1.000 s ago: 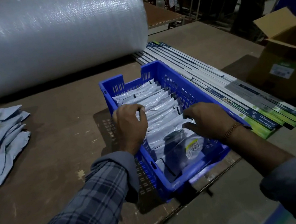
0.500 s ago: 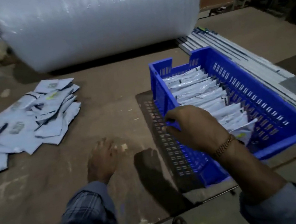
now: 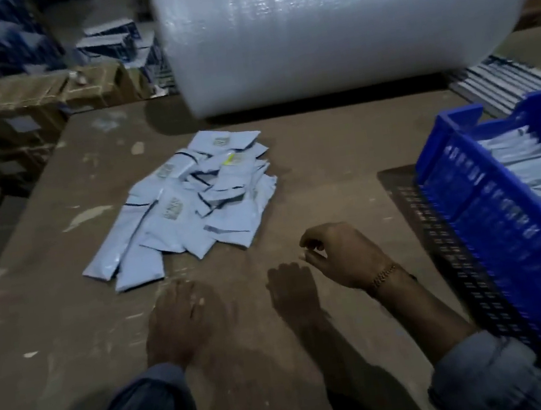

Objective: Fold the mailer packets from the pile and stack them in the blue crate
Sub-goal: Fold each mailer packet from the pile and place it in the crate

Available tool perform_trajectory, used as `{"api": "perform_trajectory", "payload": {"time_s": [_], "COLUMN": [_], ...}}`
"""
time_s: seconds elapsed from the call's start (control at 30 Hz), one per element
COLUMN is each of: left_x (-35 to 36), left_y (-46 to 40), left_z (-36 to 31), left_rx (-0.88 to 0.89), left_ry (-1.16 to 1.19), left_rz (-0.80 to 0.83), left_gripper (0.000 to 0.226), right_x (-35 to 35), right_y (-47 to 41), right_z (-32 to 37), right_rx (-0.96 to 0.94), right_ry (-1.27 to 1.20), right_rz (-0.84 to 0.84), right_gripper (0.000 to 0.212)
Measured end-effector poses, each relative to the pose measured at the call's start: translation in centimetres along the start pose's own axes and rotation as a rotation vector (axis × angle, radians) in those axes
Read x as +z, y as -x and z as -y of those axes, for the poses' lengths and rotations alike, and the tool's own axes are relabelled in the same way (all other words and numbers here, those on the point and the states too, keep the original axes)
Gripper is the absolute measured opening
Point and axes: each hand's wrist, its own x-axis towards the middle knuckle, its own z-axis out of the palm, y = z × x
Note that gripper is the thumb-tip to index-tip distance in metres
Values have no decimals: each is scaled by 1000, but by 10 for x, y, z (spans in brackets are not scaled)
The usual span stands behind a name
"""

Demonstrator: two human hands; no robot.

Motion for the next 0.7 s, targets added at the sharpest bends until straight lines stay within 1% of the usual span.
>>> {"api": "perform_trajectory", "payload": {"time_s": [0.1, 0.2, 0.23, 0.3, 0.37, 0.47, 0.5, 0.6, 0.63, 0.7], "left_x": [2, -7, -11, -21, -27, -31, -32, -34, -34, -36], "left_y": [-1, 9, 13, 17, 18, 18, 18, 18, 19, 20], "left_z": [31, 35, 33, 28, 25, 22, 22, 22, 21, 21], "left_rx": [174, 249, 252, 194, 131, 114, 113, 103, 103, 104], "left_ry": [10, 66, 96, 137, 133, 122, 122, 118, 115, 126], "left_rz": [-26, -25, -22, 1, 8, 31, 39, 58, 58, 53], "left_gripper": [63, 58, 57, 56, 57, 58, 58, 58, 57, 57], "right_x": [38, 64, 71, 84, 97, 99, 99, 100, 100, 97], "right_y": [-43, -87, -102, -132, -159, -189, -198, -216, -218, -212], "right_z": [23, 36, 36, 33, 29, 38, 40, 41, 42, 46], "right_rx": [15, 27, 25, -5, -98, -128, -128, -128, -130, -116], "right_ry": [-28, -41, -4, 154, 331, 608, 661, 710, 693, 669], "right_rz": [8, -40, -51, -72, -119, -90, -60, 58, 20, -134], "right_gripper": [30, 33, 35, 41, 42, 32, 29, 39, 40, 31]}}
